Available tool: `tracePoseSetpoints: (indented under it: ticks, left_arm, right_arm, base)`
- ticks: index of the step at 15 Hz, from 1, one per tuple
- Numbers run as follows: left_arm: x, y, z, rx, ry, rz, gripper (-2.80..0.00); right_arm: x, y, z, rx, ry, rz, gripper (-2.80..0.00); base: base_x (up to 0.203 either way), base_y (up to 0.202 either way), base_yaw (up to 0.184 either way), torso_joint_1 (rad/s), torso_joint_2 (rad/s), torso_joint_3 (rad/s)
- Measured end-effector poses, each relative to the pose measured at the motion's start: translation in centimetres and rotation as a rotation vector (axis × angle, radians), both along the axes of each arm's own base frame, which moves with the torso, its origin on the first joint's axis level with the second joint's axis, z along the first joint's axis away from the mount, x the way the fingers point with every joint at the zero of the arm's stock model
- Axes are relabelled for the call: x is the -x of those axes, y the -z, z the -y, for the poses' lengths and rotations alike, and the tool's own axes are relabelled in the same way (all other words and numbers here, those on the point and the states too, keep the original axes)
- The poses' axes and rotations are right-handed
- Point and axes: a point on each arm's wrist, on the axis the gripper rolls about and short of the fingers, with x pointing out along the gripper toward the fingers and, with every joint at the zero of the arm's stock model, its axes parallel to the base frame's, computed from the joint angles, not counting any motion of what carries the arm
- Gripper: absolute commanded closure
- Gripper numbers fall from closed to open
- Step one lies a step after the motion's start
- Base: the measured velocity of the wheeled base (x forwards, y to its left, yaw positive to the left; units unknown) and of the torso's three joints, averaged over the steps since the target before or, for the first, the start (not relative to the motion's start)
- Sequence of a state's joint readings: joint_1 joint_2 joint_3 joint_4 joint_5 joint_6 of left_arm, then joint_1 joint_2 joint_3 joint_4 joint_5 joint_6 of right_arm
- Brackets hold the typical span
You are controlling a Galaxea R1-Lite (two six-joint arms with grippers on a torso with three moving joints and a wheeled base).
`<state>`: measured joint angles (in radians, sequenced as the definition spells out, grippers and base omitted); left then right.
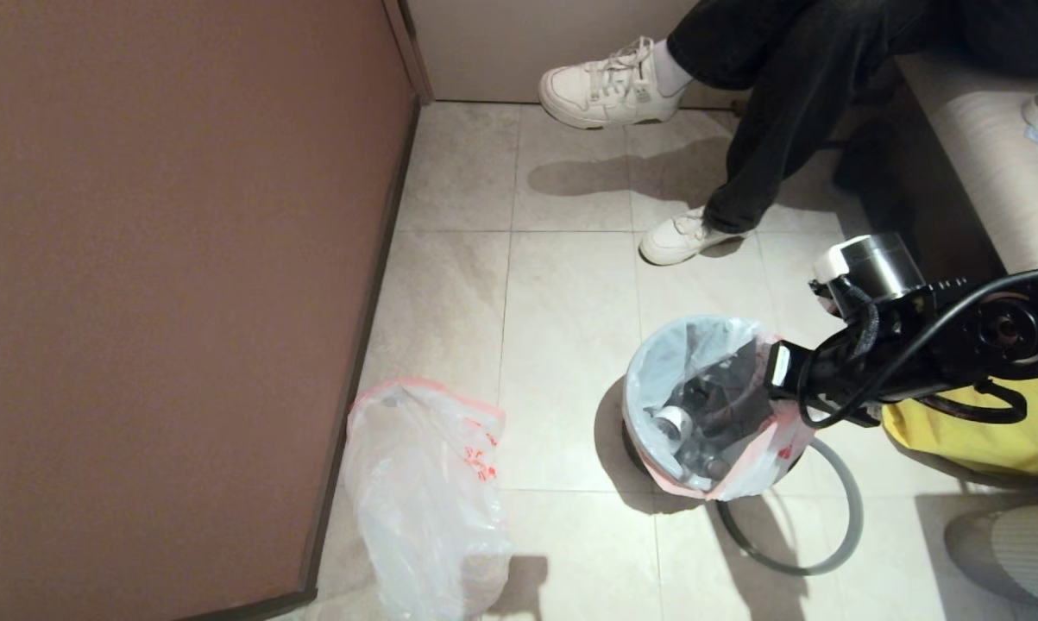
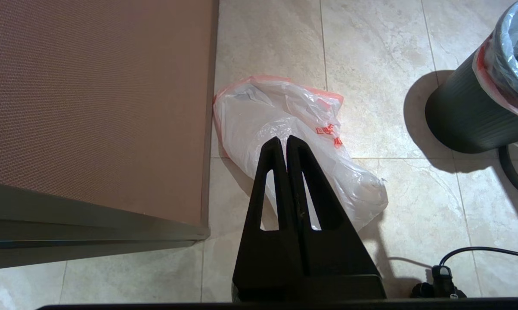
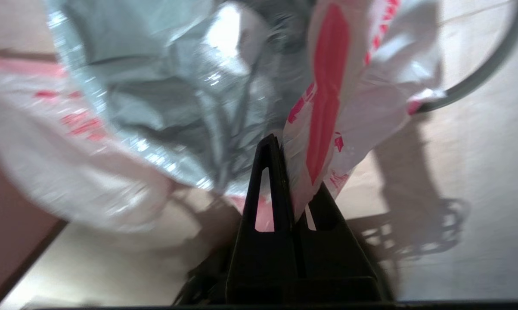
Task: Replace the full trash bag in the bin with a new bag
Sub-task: Place the trash bag on the floor
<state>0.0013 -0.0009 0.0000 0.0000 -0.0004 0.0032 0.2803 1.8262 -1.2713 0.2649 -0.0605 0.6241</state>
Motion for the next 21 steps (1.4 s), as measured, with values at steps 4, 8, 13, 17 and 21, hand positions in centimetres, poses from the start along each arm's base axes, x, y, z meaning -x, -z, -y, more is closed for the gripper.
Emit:
tracePoseSetpoints:
  ticks: [4, 8, 13, 17, 21]
  left_arm:
    - [0.0, 0.0, 0.0, 0.0, 0.001, 0.0, 0.0]
    - [0.0, 0.0, 0.0, 0.0, 0.001, 0.0, 0.0]
    - [0.0, 0.0, 0.0, 0.0, 0.0, 0.0, 0.0]
    - [0.0, 0.0, 0.0, 0.0, 0.0, 0.0, 0.0]
    - [0.0, 0.0, 0.0, 0.0, 0.0, 0.0, 0.0]
  right_arm:
    - [0.0, -1.7, 0.5, -0.285, -0.136, -0.036, 0.0]
    - [-0.6, -3.0, 2.2, -0.485, -0.239, 0.037, 0.0]
    - [0.6, -5.0, 3.2, -0.605, -0.319, 0.072, 0.0]
    - [2.1, -7.0, 3.3, -0.609, -0.342, 0.127, 0.0]
    - [4.6, -9.9, 3.7, -0.601, -0.375, 0.229, 0.0]
  base:
    - [0.0, 0.0, 0.0, 0.0, 0.0, 0.0]
    - [0.0, 0.0, 0.0, 0.0, 0.0, 0.0]
    - [0.0, 0.0, 0.0, 0.0, 0.0, 0.0]
    - [0.0, 0.0, 0.0, 0.0, 0.0, 0.0]
    - [0.0, 0.0, 0.0, 0.0, 0.0, 0.0]
